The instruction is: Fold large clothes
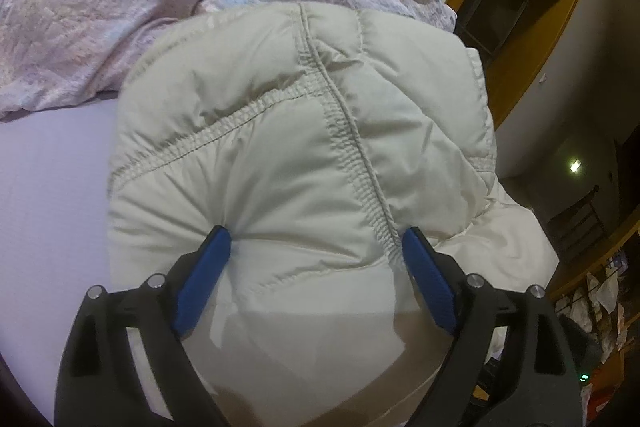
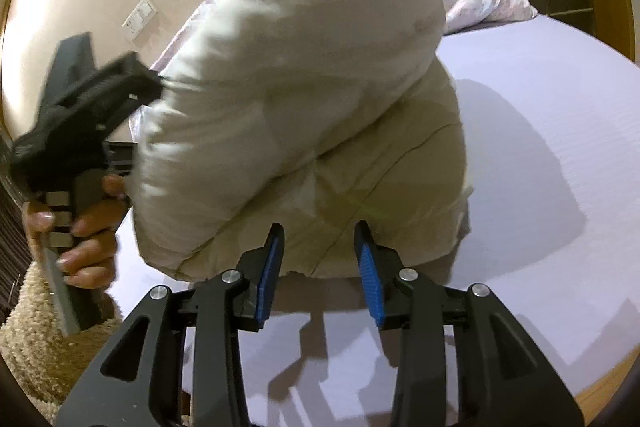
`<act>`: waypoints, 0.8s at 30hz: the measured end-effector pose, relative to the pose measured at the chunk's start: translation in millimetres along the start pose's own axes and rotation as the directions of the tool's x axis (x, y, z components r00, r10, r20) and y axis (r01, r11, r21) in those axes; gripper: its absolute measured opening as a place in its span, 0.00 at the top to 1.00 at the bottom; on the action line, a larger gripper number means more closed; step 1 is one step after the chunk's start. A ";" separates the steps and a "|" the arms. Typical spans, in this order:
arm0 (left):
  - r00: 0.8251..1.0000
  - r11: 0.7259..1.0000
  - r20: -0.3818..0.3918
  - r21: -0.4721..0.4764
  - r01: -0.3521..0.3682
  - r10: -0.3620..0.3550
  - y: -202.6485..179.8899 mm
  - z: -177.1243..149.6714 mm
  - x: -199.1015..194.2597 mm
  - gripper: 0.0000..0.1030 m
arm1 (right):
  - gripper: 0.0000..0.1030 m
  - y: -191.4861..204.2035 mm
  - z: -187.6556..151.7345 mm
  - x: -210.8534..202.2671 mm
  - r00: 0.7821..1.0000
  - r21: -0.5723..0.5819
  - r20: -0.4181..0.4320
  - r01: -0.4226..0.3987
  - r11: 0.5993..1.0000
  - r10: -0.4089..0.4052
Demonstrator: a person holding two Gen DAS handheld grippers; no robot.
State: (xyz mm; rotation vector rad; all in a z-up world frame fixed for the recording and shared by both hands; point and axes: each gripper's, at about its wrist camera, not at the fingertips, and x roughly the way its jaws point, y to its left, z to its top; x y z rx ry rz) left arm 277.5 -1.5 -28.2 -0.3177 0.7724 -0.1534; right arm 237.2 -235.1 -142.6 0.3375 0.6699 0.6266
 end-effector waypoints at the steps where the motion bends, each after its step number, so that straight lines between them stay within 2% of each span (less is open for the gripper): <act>1: 1.000 1.000 -0.002 0.001 0.003 -0.003 -1.9 -0.8 3.0 0.14 | 0.63 2.7 -0.7 -0.4 1.000 0.000 0.002 -0.004 1.000 0.004; 6: 0.999 0.999 0.011 -0.012 0.030 -0.030 -0.9 -2.4 -0.9 0.13 | 0.63 12.8 5.0 -36.4 0.996 -0.023 0.014 -0.091 0.996 0.091; 10: 0.996 0.995 0.028 -0.051 0.090 -0.088 11.8 -1.4 -22.8 0.13 | 0.63 32.4 11.5 -60.0 0.988 -0.091 0.030 -0.147 0.985 0.150; 12: 0.996 0.995 0.046 -0.050 0.084 -0.082 17.5 -0.8 -34.8 0.13 | 0.63 45.2 25.2 -65.0 0.982 -0.121 0.038 -0.179 0.976 0.185; 17: 0.992 0.999 0.121 -0.023 -0.025 0.028 40.9 6.3 -58.3 0.11 | 0.63 72.9 68.1 -52.6 0.977 -0.175 0.049 -0.194 0.965 0.206; 21: 0.985 0.993 0.128 -0.037 -0.112 0.116 65.2 15.6 -53.4 0.11 | 0.63 99.1 113.0 -22.1 0.989 -0.233 0.053 -0.123 0.965 0.139; 24: 0.984 0.989 0.112 -0.064 -0.134 0.140 82.4 21.2 -43.6 0.11 | 0.63 111.7 138.1 -2.0 0.994 -0.251 0.044 -0.084 0.964 0.097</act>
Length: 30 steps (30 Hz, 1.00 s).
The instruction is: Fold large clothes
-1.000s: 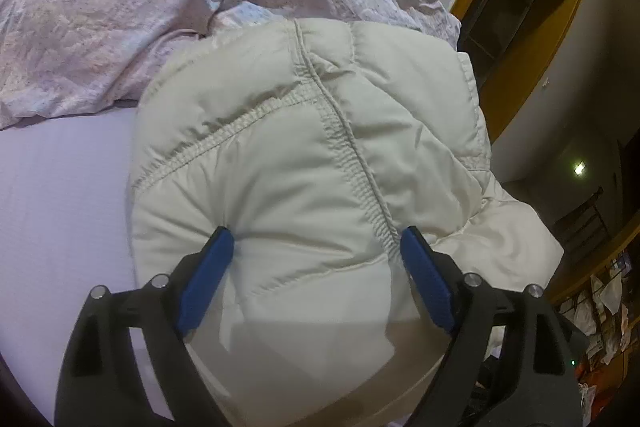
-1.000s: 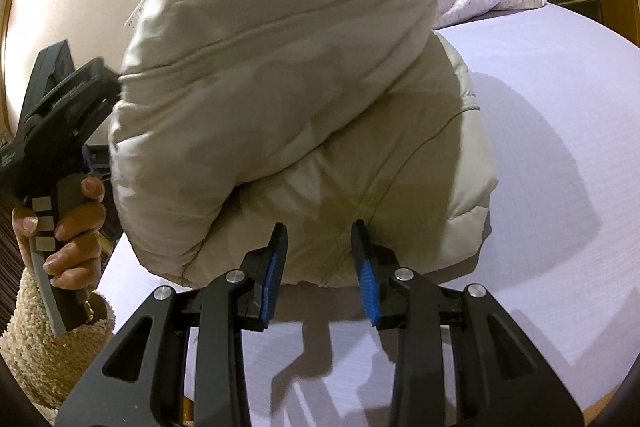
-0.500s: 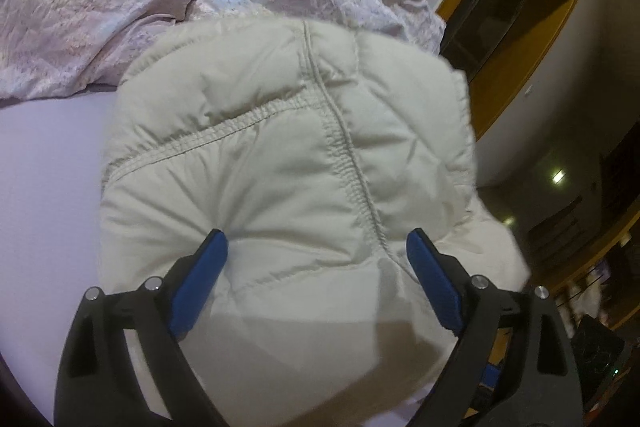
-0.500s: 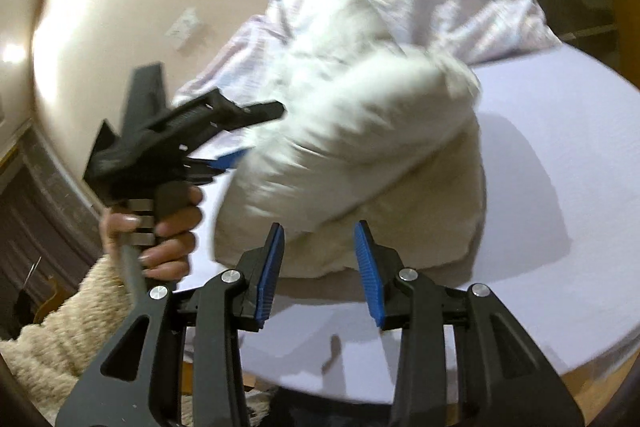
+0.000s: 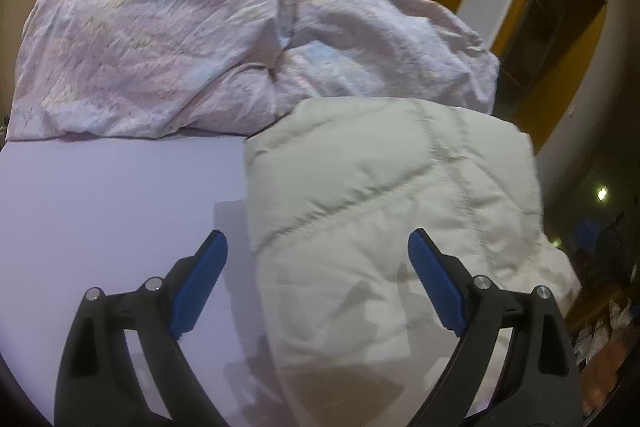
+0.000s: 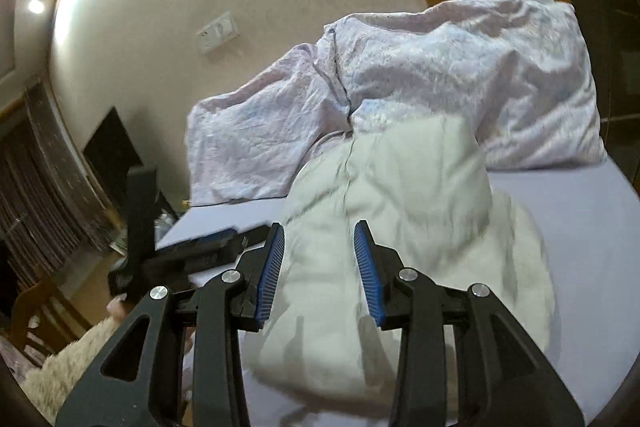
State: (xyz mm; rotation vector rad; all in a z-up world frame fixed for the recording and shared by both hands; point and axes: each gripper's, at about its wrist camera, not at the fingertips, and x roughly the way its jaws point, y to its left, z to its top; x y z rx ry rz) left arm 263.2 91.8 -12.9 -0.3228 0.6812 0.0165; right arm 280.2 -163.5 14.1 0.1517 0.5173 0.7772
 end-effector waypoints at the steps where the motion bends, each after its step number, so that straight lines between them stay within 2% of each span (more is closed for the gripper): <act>1: 1.000 1.000 -0.005 -0.006 -0.003 0.003 3.8 0.1 3.2 0.11 | 0.63 -0.6 4.2 5.8 1.000 -0.002 -0.008 0.011 1.000 -0.011; 7: 0.999 1.000 -0.045 -0.016 0.003 -0.004 13.7 1.6 26.8 0.11 | 0.63 -26.3 16.0 45.6 0.984 0.006 -0.097 0.149 0.989 -0.147; 10: 0.999 1.000 -0.050 -0.006 0.017 -0.018 8.7 1.7 35.1 0.11 | 0.64 -43.4 14.9 56.7 0.978 0.026 -0.121 0.173 0.985 -0.169; 14: 0.998 1.000 -0.050 0.010 0.026 -0.026 -3.2 3.2 44.5 0.11 | 0.76 -68.6 5.4 70.2 0.964 0.050 -0.162 0.220 0.974 -0.209; 15: 0.999 1.000 -0.048 0.016 0.026 -0.025 -6.8 2.8 47.0 0.11 | 0.77 -73.7 3.1 72.8 0.962 0.054 -0.169 0.228 0.972 -0.216; 21: 0.999 0.999 -0.039 0.041 0.024 -0.023 -21.3 1.8 57.5 0.11 | 0.77 -106.5 -10.3 78.7 0.962 0.126 -0.189 0.223 0.967 -0.197; 30: 0.999 0.994 -0.024 0.103 -0.028 0.031 -40.7 -2.6 65.7 0.10 | 0.78 -137.4 -29.8 88.0 0.971 0.194 -0.194 0.178 0.965 -0.140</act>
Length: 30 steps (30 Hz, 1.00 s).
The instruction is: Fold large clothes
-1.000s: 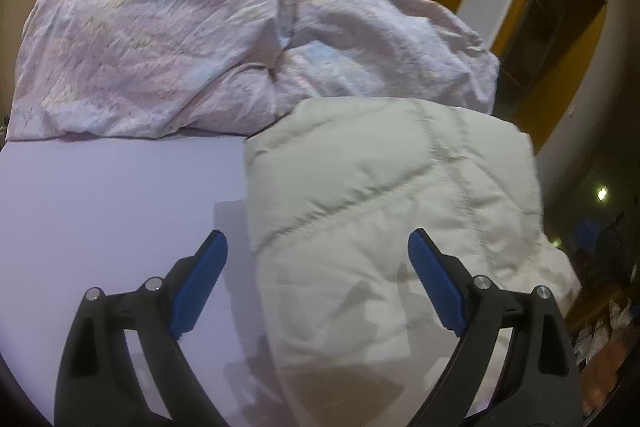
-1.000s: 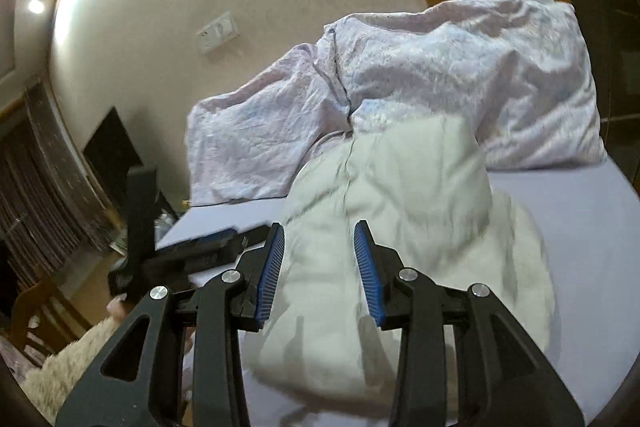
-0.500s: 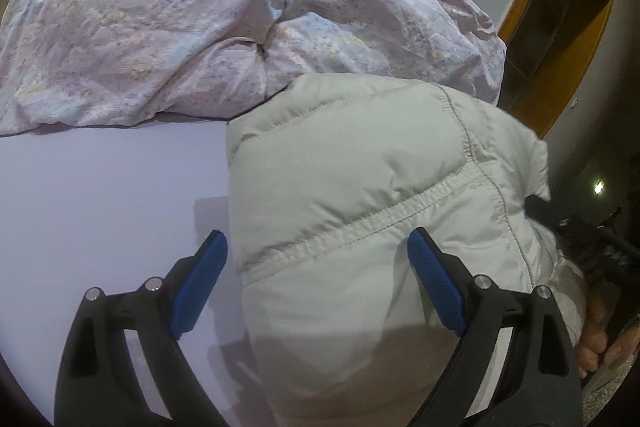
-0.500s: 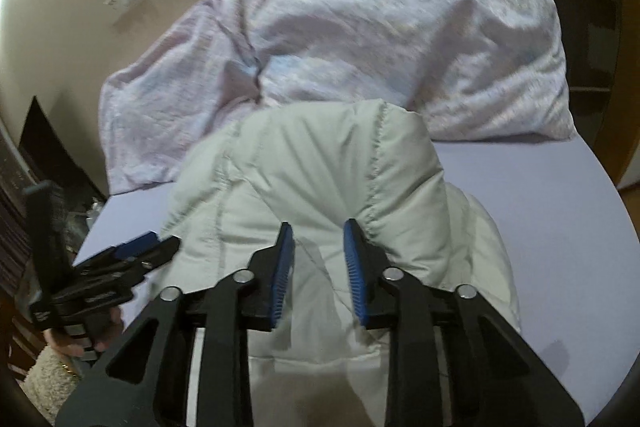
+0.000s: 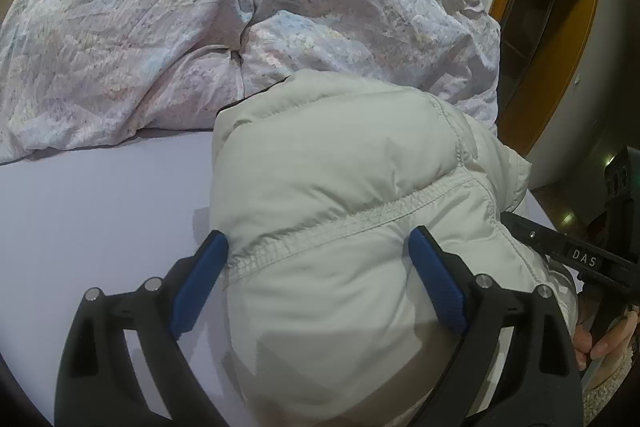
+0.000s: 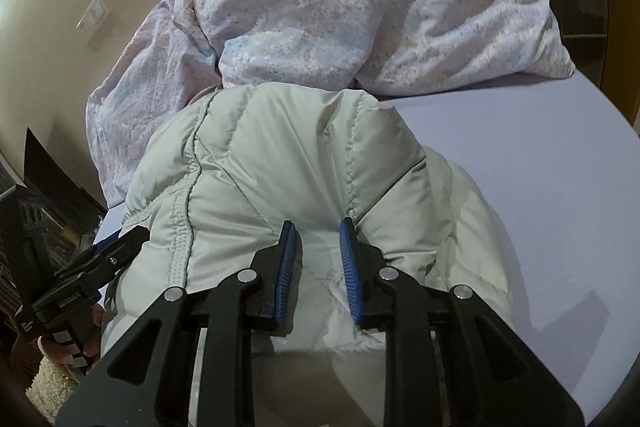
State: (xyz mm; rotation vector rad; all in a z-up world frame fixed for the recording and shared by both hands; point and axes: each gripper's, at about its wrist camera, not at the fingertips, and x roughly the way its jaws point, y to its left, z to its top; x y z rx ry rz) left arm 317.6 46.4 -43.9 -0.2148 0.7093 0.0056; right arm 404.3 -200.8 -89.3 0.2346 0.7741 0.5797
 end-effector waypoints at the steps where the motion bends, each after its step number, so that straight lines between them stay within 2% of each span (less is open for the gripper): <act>1: 1.000 1.000 -0.001 0.003 -0.008 0.008 -1.4 -0.7 1.6 0.09 | 0.78 -2.1 -1.1 1.1 1.000 0.003 0.000 -0.004 1.000 0.004; 30: 0.994 0.995 0.044 0.027 -0.100 0.099 -10.3 -17.4 20.0 0.03 | 0.79 -30.4 -17.1 21.3 0.993 0.051 0.028 -0.113 0.992 0.112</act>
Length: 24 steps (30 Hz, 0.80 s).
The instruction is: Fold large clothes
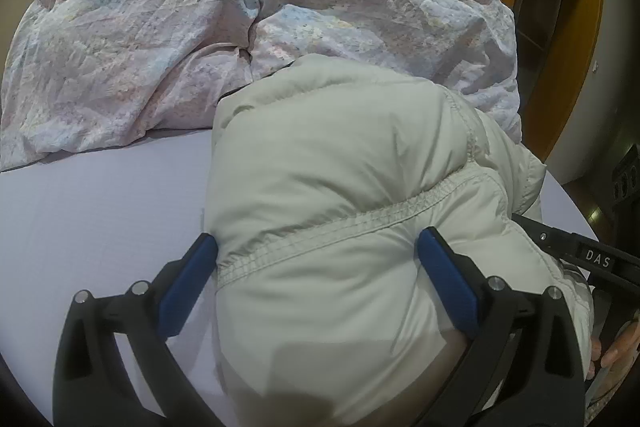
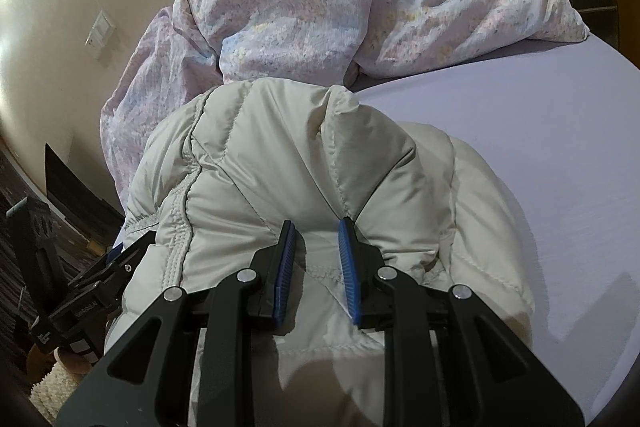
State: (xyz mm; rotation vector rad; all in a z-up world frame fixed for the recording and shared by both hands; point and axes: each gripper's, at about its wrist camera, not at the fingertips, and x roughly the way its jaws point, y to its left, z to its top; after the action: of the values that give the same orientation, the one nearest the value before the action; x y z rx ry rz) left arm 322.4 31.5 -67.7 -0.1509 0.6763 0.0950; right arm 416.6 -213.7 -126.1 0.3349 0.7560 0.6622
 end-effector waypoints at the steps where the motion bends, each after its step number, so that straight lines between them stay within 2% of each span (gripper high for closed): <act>1: 1.000 1.000 0.004 -0.001 -0.002 0.002 -0.1 -0.7 0.2 0.03 | 0.79 -1.0 -0.6 -0.6 1.000 0.001 0.001 -0.002 1.000 0.002; 24: 0.999 1.000 0.030 0.008 -0.024 0.024 -3.2 -5.8 0.3 0.03 | 0.79 -8.8 -3.1 1.3 0.999 0.030 0.011 -0.048 0.998 0.048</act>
State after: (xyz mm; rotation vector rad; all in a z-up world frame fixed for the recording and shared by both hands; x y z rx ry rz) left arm 319.5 27.4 -72.0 -0.1335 0.6487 0.1173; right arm 418.8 -219.3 -133.4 0.3851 0.7504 0.6940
